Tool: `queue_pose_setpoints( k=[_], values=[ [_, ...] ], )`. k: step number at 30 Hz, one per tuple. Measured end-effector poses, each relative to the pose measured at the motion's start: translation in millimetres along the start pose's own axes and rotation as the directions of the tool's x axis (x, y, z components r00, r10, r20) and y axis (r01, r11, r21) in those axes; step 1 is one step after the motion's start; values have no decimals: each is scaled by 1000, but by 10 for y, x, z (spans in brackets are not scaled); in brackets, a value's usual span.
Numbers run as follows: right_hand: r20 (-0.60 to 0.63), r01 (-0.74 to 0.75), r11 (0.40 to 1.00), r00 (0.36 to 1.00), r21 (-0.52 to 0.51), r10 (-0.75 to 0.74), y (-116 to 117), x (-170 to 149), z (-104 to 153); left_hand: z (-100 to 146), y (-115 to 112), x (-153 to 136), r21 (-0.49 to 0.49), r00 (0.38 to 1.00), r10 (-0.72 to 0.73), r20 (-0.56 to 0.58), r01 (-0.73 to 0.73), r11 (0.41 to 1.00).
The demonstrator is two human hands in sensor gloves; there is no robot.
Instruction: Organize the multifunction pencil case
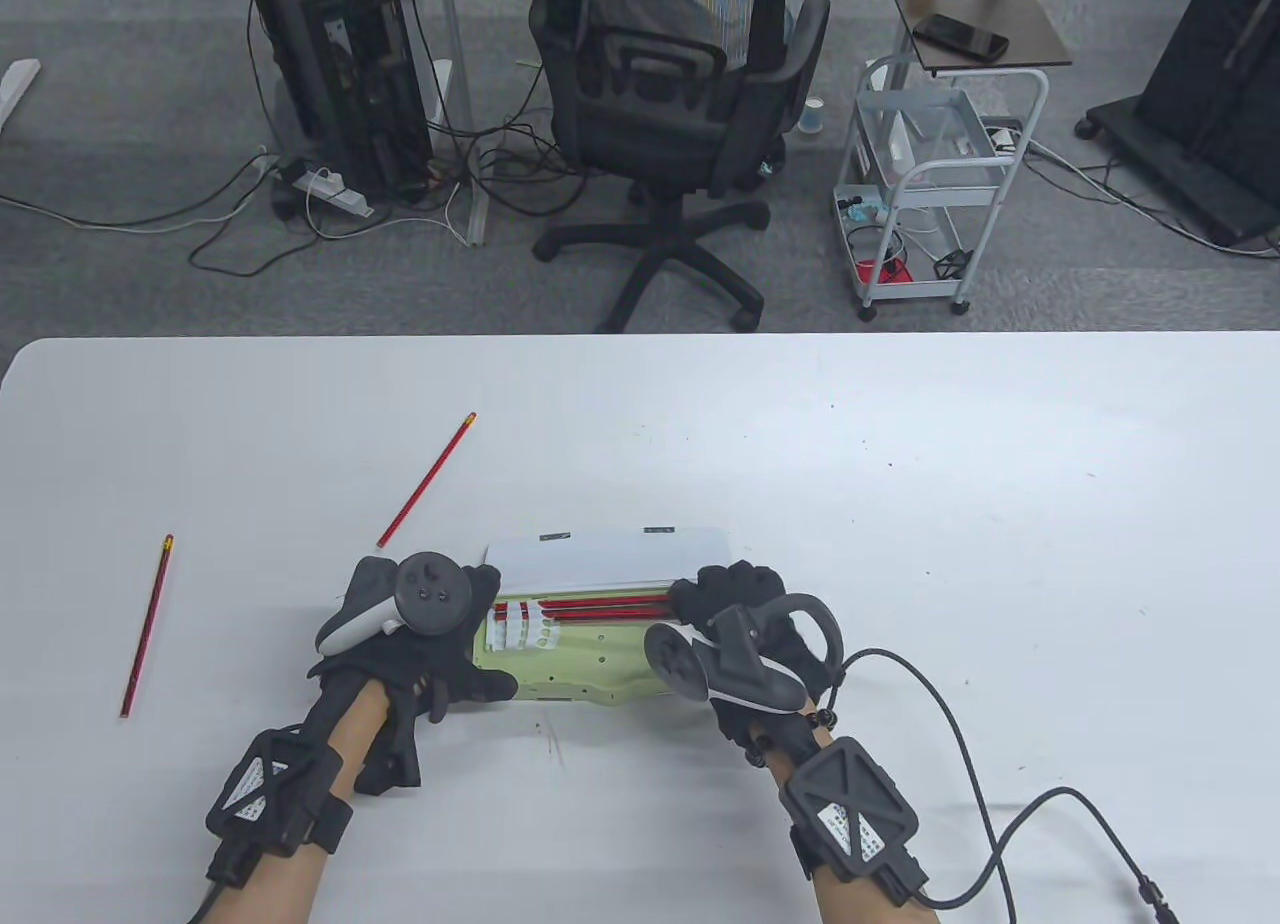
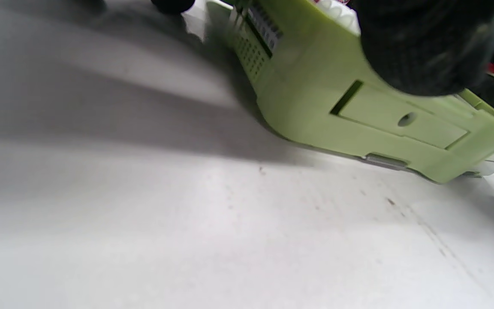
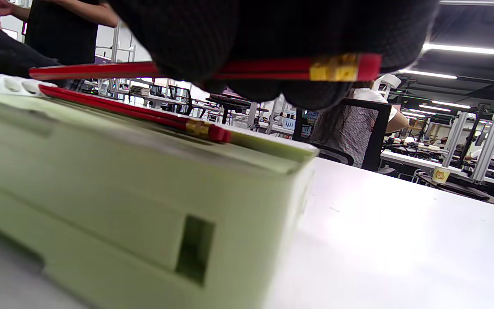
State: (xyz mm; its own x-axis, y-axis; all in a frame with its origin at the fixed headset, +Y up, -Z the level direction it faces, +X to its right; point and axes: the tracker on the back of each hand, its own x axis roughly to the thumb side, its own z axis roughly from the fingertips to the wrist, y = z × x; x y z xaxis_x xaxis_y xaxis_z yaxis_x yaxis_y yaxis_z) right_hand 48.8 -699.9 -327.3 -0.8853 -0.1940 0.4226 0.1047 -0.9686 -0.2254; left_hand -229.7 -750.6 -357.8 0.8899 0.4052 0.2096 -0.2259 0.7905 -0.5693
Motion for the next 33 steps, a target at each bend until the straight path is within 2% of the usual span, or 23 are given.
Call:
queue_pose_setpoints(
  k=[26, 33],
  values=[
    [67, -29, 999, 997, -34, 31, 84, 159, -95, -1, 3, 2, -1, 1000, 0, 0, 0, 1000],
    [39, 1, 999, 999, -43, 0, 32, 62, -63, 0, 2, 3, -1, 1000, 0, 0, 0, 1000]
  ],
)
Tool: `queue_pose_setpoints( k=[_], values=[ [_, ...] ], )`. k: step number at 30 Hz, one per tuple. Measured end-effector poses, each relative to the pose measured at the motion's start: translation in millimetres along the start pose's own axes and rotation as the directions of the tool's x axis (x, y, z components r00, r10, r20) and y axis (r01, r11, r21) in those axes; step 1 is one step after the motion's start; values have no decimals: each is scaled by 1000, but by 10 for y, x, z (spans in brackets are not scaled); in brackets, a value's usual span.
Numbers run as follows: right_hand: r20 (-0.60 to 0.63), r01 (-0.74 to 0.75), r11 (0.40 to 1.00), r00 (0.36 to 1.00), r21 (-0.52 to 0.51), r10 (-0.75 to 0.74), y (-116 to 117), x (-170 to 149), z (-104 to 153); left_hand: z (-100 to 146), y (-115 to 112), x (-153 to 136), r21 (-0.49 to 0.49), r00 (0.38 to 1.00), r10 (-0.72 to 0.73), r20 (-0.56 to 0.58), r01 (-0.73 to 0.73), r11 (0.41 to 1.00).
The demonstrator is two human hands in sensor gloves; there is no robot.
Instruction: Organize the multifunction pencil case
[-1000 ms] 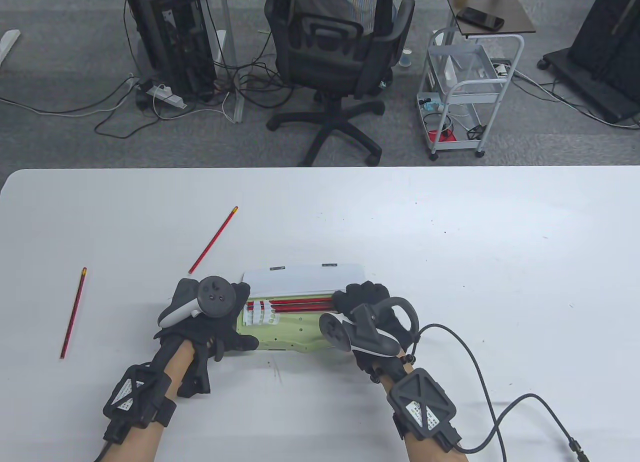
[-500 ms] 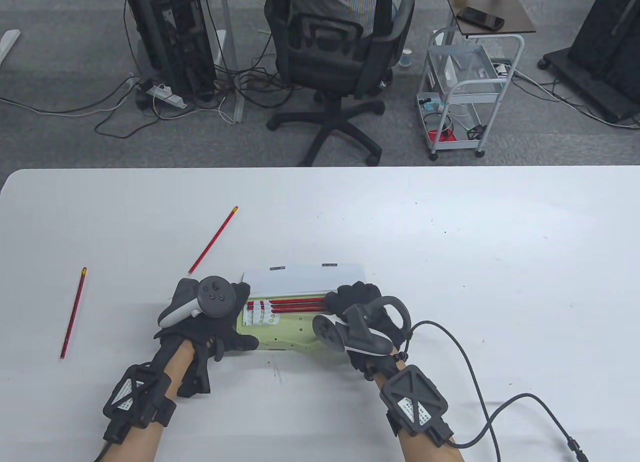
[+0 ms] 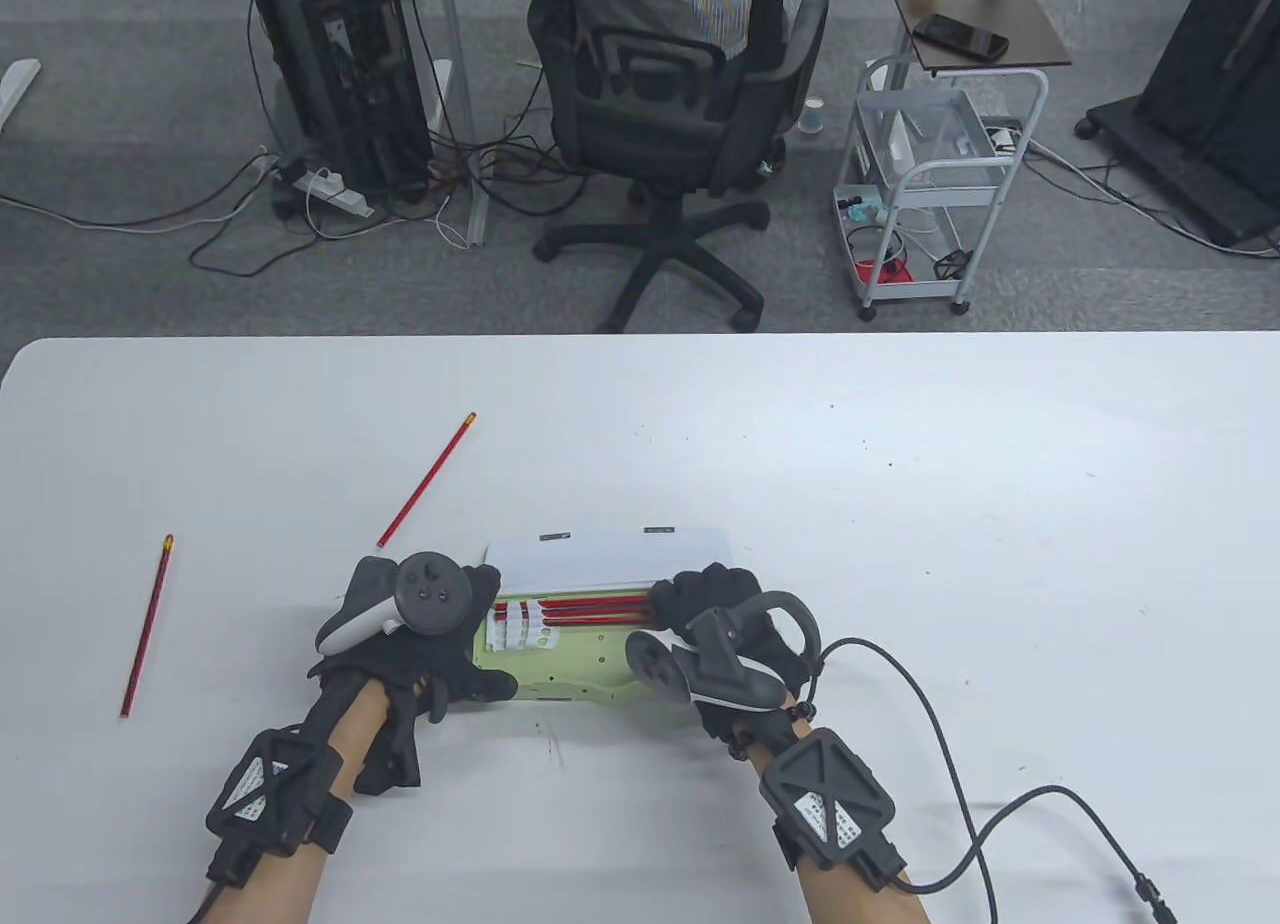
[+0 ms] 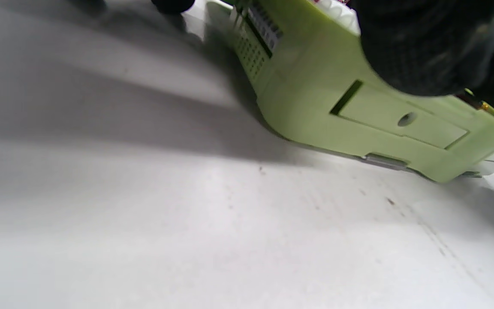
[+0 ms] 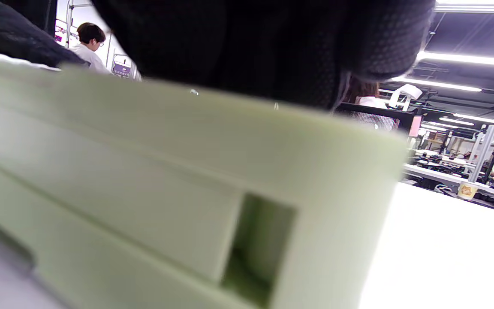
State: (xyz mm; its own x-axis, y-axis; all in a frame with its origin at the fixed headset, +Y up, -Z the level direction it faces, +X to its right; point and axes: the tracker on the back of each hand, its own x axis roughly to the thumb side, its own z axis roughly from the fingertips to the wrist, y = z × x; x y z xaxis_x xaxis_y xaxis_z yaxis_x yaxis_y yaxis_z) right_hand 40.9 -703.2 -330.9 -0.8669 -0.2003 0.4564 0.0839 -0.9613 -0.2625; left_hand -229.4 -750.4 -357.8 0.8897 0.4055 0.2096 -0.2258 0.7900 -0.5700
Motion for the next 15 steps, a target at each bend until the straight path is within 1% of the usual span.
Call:
queue_pose_setpoints(
  k=[2, 6, 8, 10, 12, 15],
  values=[
    [-34, 24, 1000, 999, -11, -24, -30, -87, 17, 0, -1, 0, 1, 1000, 0, 0, 0, 1000],
    [-157, 80, 997, 984, -18, -82, -61, -357, 72, -1, -1, -1, 1, 1000, 1, 0, -1, 1000],
    [-242, 114, 993, 964, 1, -110, -52, -506, 119, -1, 0, -2, 1, 1000, 1, 0, -1, 1000],
    [-300, 150, 989, 944, 13, -140, -25, -604, 153, -1, 1, -3, 0, 1000, 0, 0, 0, 1000],
    [-349, 175, 983, 926, 57, -145, 13, -660, 179, 0, 1, -4, 0, 1000, 1, 0, -1, 1000],
    [-373, 159, 984, 920, 78, -119, 69, -686, 198, 0, 1, -5, 1, 1000, 1, 0, -1, 1000]
  ],
)
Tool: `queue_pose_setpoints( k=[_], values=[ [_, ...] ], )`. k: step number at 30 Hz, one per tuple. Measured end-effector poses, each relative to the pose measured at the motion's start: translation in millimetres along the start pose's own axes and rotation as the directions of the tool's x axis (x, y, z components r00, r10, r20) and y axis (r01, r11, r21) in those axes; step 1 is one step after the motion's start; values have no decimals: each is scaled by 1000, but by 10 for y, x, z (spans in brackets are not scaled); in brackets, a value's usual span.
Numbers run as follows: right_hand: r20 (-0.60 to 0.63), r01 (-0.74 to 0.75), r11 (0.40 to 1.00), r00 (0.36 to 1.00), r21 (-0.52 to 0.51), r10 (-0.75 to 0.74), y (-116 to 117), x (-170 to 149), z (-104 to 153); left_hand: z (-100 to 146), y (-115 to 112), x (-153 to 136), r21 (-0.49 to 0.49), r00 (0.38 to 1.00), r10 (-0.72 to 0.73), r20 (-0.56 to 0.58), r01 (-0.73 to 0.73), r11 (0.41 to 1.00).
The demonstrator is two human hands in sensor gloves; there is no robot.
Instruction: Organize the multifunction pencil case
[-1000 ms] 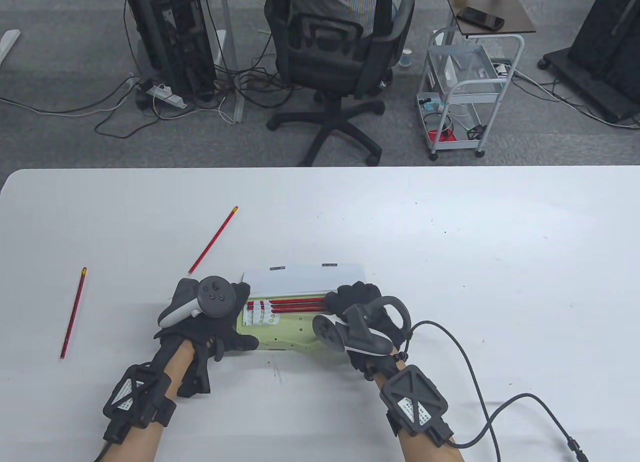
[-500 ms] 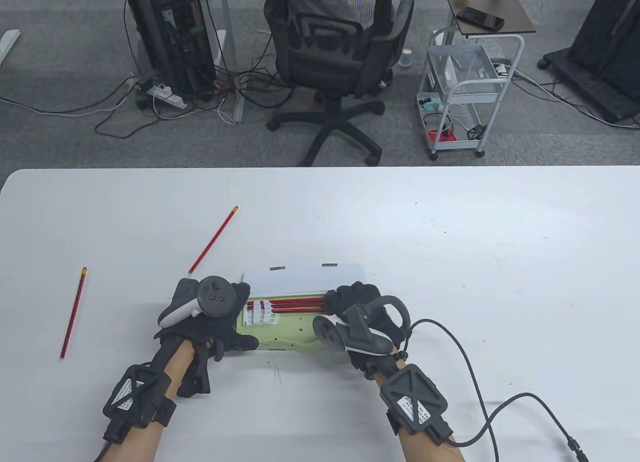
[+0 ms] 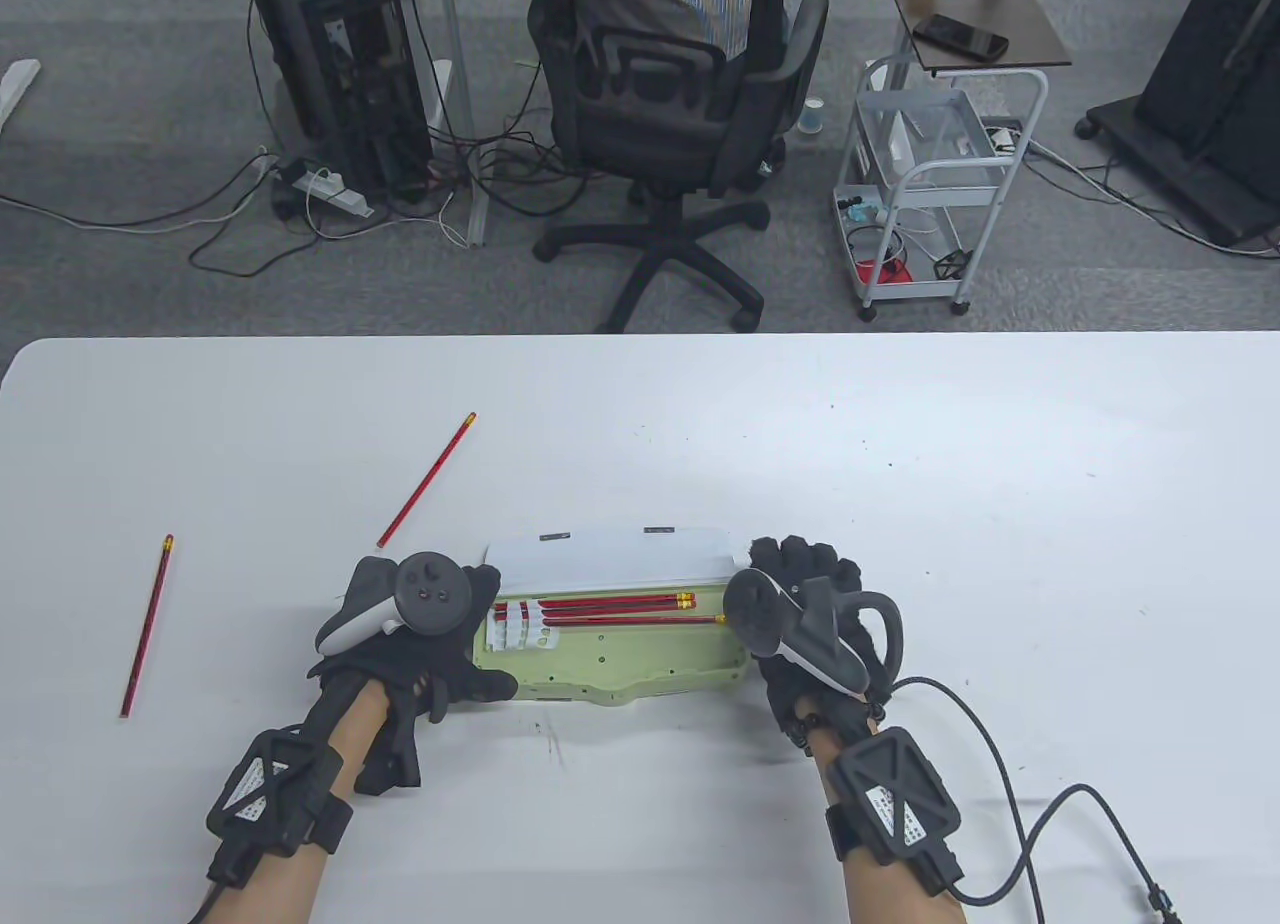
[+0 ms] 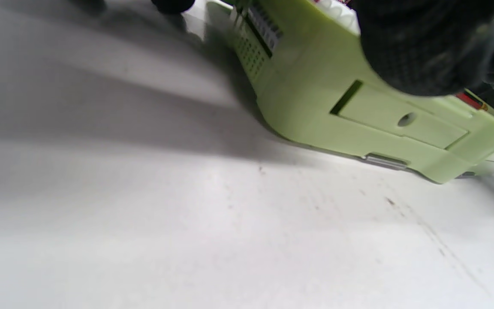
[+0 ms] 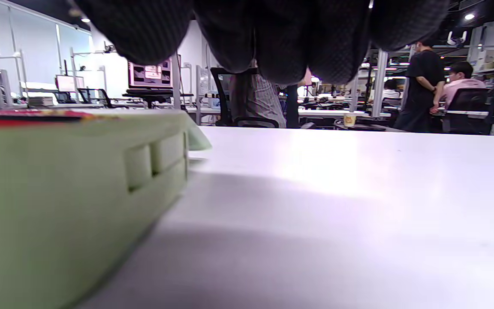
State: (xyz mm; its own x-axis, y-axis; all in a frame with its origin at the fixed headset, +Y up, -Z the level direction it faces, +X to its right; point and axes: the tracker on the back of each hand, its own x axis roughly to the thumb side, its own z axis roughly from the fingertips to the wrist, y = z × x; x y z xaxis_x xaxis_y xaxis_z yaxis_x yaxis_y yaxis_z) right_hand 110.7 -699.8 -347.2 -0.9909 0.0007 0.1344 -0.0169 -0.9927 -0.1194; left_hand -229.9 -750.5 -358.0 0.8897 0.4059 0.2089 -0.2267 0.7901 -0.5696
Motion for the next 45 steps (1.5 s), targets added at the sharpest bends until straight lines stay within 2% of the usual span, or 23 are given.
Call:
queue_pose_setpoints(
  k=[8, 36, 45],
  values=[
    [-16, -55, 998, 998, 40, 55, 114, 83, -34, 0, 0, 0, 0, 1000, 0, 0, 0, 1000],
    [91, -142, 989, 985, -42, 145, 202, 533, -18, -1, 1, 0, -2, 1000, -1, -1, 1, 1000],
    [76, -98, 994, 992, -54, 102, 145, 426, -26, -3, 0, 1, -1, 1000, -1, 1, 1, 1000]
  ],
)
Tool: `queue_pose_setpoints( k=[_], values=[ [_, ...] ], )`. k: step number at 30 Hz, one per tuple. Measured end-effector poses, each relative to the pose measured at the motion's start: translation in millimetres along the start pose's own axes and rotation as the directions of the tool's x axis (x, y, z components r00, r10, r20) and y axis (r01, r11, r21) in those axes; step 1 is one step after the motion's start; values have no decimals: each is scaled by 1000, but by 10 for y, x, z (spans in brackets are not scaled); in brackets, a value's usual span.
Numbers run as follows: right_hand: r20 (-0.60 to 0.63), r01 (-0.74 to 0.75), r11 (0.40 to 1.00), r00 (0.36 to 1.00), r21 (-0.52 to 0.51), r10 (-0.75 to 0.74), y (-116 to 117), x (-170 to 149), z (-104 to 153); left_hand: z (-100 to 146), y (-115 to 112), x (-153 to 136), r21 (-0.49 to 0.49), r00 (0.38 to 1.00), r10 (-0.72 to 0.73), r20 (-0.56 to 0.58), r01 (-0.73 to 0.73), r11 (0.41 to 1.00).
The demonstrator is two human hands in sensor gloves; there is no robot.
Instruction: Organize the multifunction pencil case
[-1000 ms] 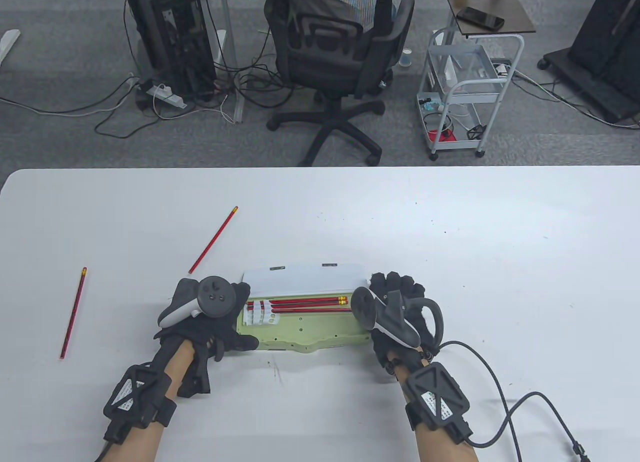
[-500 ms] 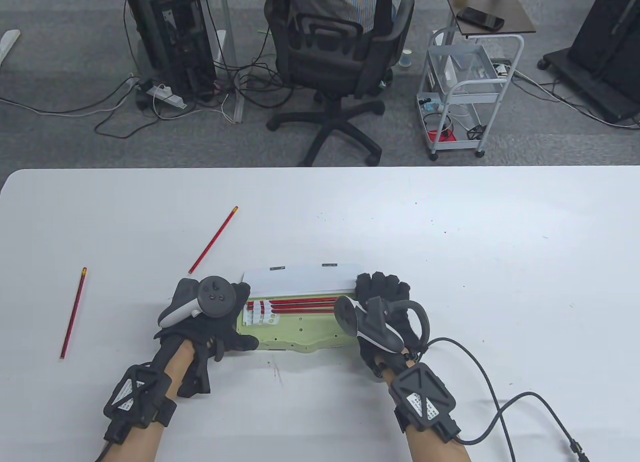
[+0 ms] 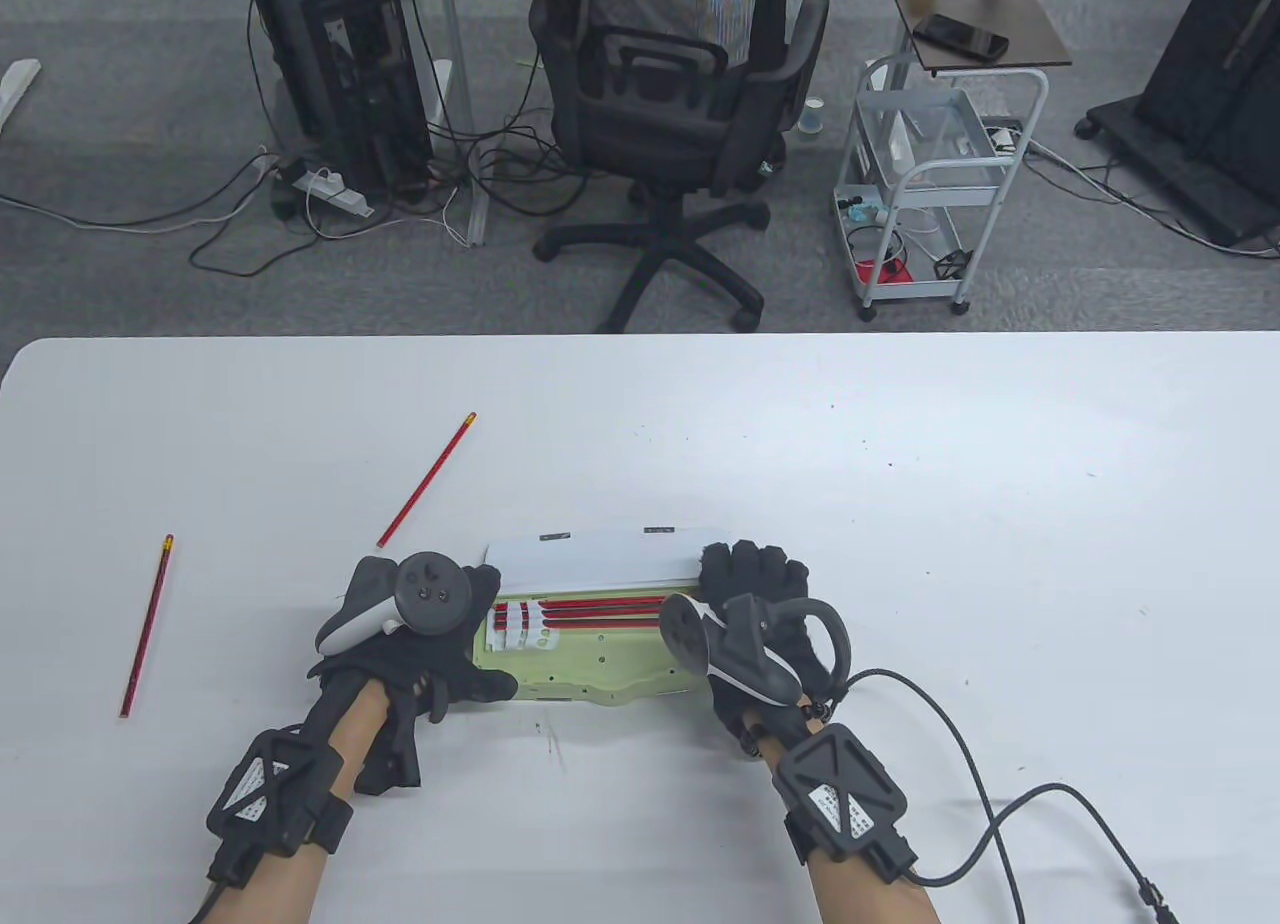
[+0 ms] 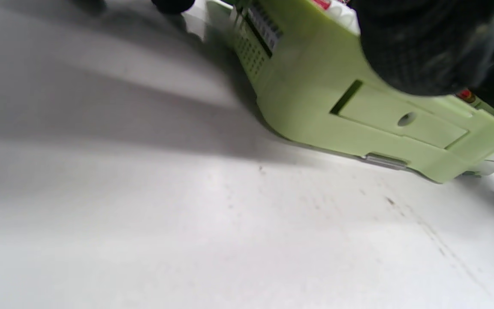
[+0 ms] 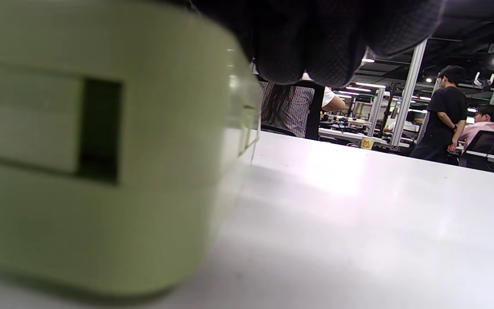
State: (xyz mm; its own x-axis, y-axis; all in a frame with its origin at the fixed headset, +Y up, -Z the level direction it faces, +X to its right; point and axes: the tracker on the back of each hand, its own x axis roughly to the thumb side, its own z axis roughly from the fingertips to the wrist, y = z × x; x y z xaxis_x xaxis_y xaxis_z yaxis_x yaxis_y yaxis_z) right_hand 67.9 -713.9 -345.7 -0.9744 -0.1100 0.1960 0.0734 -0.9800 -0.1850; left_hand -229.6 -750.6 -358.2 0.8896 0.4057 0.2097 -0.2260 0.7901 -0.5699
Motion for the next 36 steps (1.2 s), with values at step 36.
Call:
queue_pose_setpoints(
  k=[36],
  values=[
    [96, 327, 844, 911, 425, -401, 227, -415, 59, 223, 226, -17, 50, 995, 93, 37, -95, 994]
  ],
)
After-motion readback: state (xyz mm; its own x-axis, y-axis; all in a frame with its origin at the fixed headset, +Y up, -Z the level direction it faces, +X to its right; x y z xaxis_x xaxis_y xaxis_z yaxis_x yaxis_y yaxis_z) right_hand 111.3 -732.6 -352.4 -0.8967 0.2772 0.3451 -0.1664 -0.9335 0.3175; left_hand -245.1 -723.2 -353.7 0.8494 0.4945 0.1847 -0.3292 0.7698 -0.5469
